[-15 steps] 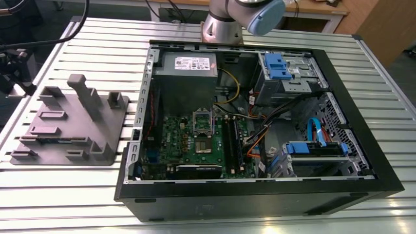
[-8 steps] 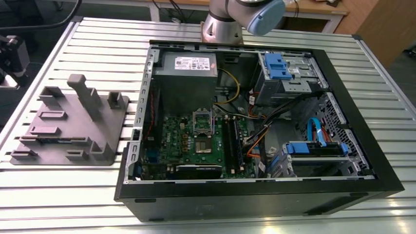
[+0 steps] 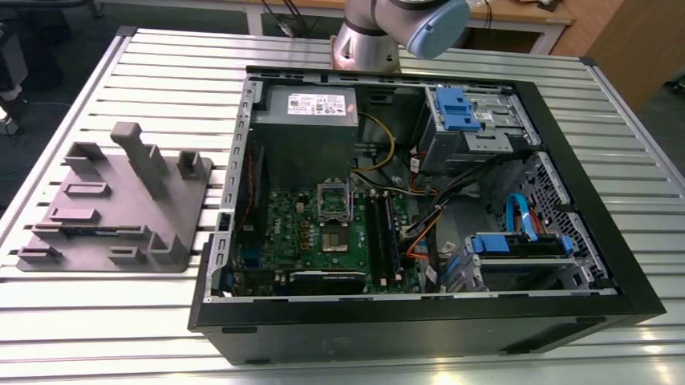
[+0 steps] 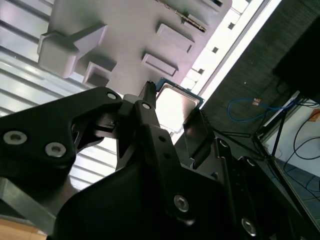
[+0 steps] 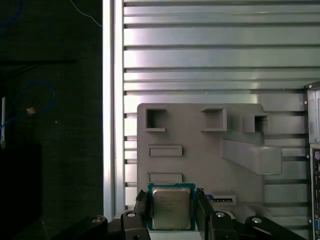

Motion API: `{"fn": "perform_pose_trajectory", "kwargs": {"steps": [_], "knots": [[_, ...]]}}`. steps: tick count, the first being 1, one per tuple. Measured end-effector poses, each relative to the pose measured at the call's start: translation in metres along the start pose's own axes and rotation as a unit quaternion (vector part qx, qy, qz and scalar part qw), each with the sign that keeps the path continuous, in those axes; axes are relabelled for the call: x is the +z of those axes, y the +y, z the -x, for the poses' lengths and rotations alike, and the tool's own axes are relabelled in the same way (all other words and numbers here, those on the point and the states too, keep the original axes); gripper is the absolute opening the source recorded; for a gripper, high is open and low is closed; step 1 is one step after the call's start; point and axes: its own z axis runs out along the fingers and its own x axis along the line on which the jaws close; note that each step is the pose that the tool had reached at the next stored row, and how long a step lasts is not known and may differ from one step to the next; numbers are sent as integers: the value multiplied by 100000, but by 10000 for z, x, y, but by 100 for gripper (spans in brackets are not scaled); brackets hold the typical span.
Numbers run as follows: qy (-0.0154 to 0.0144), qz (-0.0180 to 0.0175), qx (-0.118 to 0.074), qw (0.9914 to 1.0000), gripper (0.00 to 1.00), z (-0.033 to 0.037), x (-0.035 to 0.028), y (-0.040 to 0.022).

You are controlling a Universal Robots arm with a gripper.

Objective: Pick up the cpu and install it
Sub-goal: 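Pick up the cpu and move it towards the insertion slot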

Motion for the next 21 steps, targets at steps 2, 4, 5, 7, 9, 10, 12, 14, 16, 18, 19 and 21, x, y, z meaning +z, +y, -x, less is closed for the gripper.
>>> {"fn": "perform_pose_trajectory", "kwargs": {"steps": [2, 4, 5, 7, 9, 10, 12, 14, 16, 18, 19, 21], "knots": [[0, 0, 0, 100000, 47, 0, -80, 3], [-1, 1, -1, 100000, 47, 0, -149, 6], [1, 1, -1, 100000, 47, 0, -176, 7], [-4, 2, 0, 100000, 47, 0, -196, 8], [-12, 8, -1, 100000, 47, 0, -195, 8], [-12, 10, -2, 100000, 47, 0, -196, 8], [-1, 1, -1, 100000, 47, 0, -198, 8], [5, -3, -2, 100000, 47, 4, -199, 8], [4, -1, -7, 100000, 47, 17, -199, 8], [0, 3, -2, 100000, 47, 38, -198, 9], [4, 0, -3, 100000, 47, 52, -198, 9], [0, -1, -2, 100000, 47, 85, -198, 10]]}}
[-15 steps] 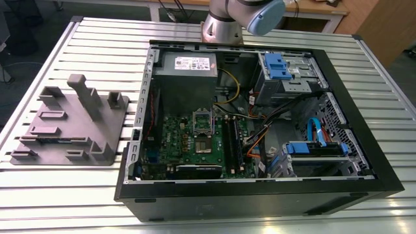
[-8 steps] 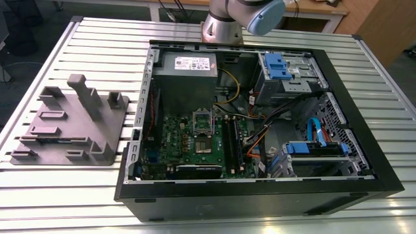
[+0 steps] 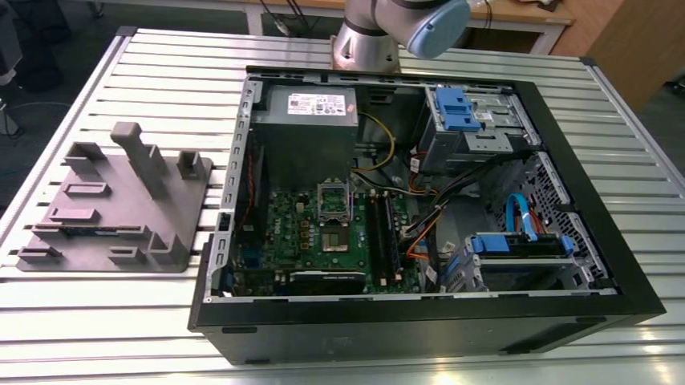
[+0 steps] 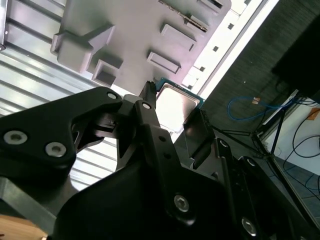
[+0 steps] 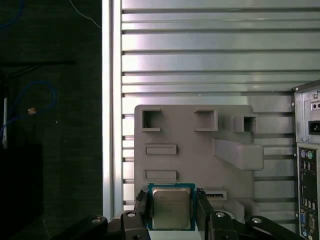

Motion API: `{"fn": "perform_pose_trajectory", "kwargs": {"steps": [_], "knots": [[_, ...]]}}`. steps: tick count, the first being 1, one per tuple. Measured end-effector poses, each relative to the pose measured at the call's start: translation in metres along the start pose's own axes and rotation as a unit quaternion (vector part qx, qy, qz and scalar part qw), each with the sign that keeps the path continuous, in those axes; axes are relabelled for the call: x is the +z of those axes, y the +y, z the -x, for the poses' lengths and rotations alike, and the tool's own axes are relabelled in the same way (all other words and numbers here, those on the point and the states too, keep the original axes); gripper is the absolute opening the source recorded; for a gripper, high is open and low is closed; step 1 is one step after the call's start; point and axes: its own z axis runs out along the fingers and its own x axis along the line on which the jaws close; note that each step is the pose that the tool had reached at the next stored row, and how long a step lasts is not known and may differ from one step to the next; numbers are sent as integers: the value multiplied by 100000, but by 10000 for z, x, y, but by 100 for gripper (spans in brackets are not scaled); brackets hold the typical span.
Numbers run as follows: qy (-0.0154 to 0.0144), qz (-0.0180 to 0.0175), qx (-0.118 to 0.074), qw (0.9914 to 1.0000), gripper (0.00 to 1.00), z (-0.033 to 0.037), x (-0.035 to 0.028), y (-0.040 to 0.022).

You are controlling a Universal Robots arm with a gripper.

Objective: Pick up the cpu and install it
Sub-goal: 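Pick up the cpu and move it towards the insertion slot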

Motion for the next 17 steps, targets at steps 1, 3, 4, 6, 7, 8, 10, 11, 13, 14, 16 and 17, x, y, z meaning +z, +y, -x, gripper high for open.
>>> {"fn": "perform_pose_trajectory", "kwargs": {"steps": [1, 3, 4, 6, 7, 8, 10, 11, 13, 14, 16, 17], "knots": [[3, 0, 0, 100000, 47, 19, 0, 0], [-2, 7, -1, 100000, 47, 62, 1, 2], [-1, 3, 2, 100000, 47, 86, 0, 3], [1, 0, 3, 100000, 47, 136, 0, 4], [3, -3, 4, 100000, 47, 163, 0, 5], [1, 2, 1, 100000, 47, 190, 0, 6], [-5, 4, 1, 100000, 47, 247, 1, 7], [-3, 5, 0, 100000, 47, 279, 1, 8], [3, 0, 0, 100000, 47, 337, 0, 10], [-4, 4, 1, 100000, 47, 365, 1, 11], [-7, 7, 2, 100000, 47, 421, 1, 13], [-2, 2, 2, 100000, 47, 450, 1, 14]]}}
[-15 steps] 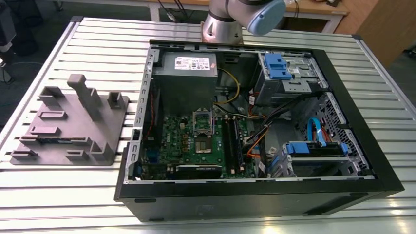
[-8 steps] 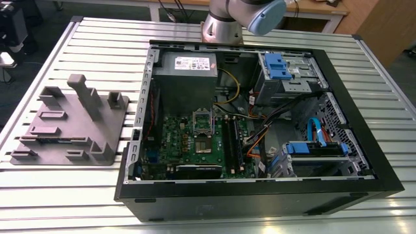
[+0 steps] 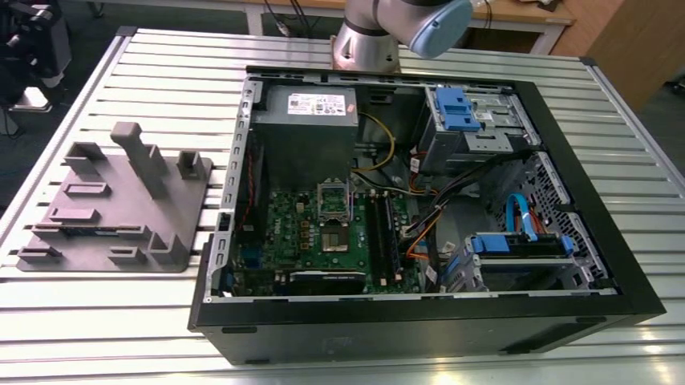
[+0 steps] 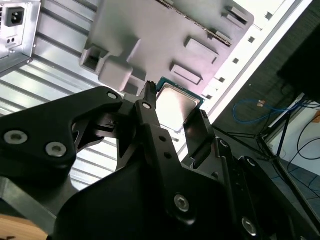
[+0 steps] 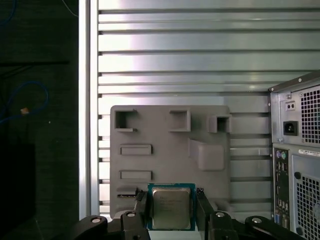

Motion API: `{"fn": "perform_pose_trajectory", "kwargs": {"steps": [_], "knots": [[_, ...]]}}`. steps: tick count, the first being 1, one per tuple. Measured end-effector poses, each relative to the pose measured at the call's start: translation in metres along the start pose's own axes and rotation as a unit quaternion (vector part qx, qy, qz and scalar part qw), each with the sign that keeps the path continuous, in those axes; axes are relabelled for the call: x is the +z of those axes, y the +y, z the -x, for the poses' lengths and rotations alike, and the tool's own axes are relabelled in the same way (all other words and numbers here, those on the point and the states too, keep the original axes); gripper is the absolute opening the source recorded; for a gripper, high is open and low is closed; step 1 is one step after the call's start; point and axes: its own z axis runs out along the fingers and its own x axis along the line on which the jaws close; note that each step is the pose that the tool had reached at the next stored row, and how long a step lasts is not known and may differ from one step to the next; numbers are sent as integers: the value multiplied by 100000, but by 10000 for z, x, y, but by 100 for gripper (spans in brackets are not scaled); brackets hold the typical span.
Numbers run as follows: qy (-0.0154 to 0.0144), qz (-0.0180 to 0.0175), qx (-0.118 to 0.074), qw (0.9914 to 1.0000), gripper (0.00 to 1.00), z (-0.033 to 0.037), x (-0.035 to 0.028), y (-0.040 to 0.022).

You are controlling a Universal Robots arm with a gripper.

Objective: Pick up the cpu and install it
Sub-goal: 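Pick up the cpu and move it towards the insertion slot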

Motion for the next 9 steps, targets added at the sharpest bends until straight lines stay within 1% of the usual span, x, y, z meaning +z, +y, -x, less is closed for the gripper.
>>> {"fn": "perform_pose_trajectory", "kwargs": {"steps": [9], "knots": [[0, 1, -3, 100000, 47, 287, 1, 9]]}}
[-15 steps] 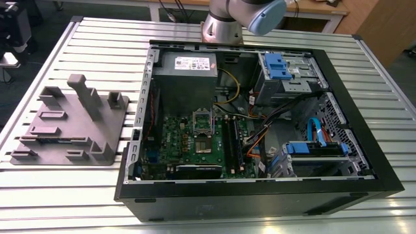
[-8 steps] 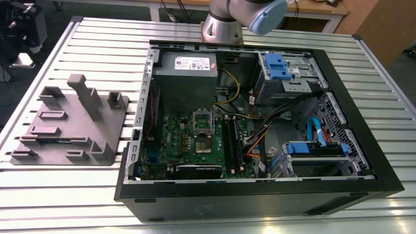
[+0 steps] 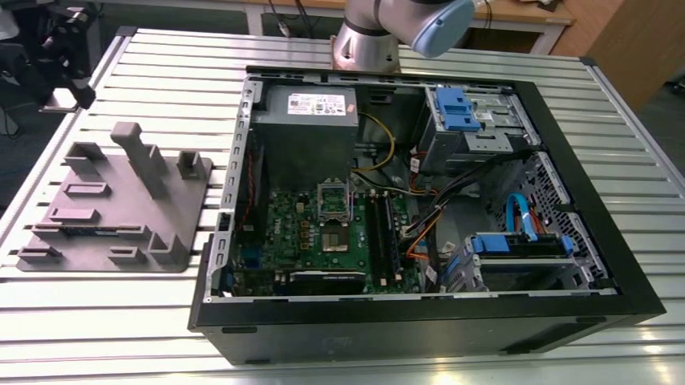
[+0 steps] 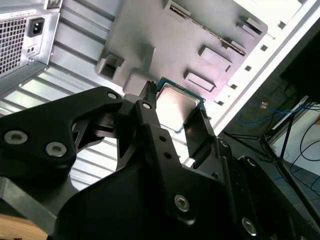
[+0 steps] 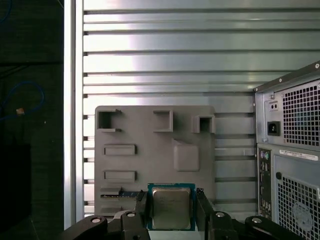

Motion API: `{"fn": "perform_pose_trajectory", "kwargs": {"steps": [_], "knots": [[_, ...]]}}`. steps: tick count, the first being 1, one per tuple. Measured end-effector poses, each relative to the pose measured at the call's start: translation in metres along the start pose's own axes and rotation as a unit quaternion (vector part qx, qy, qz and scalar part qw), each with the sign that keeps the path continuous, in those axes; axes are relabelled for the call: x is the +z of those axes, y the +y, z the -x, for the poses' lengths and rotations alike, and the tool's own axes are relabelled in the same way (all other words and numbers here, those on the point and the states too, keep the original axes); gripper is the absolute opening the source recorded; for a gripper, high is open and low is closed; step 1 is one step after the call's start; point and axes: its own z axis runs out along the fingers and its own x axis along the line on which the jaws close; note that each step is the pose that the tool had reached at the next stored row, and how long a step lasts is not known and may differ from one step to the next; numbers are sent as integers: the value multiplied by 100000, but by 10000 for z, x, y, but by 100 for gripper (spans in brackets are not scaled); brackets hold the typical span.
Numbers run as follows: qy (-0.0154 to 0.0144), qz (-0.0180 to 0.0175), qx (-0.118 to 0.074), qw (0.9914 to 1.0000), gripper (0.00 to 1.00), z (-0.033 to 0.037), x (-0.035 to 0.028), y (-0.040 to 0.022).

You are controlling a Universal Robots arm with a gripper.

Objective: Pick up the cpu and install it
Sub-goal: 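Pick up the cpu and move it towards the insertion slot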

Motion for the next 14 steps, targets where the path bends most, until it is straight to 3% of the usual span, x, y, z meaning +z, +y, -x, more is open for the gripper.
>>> {"fn": "perform_pose_trajectory", "kwargs": {"steps": [14], "knots": [[-5, 3, 0, 100000, 47, 469, 2, 14]]}}
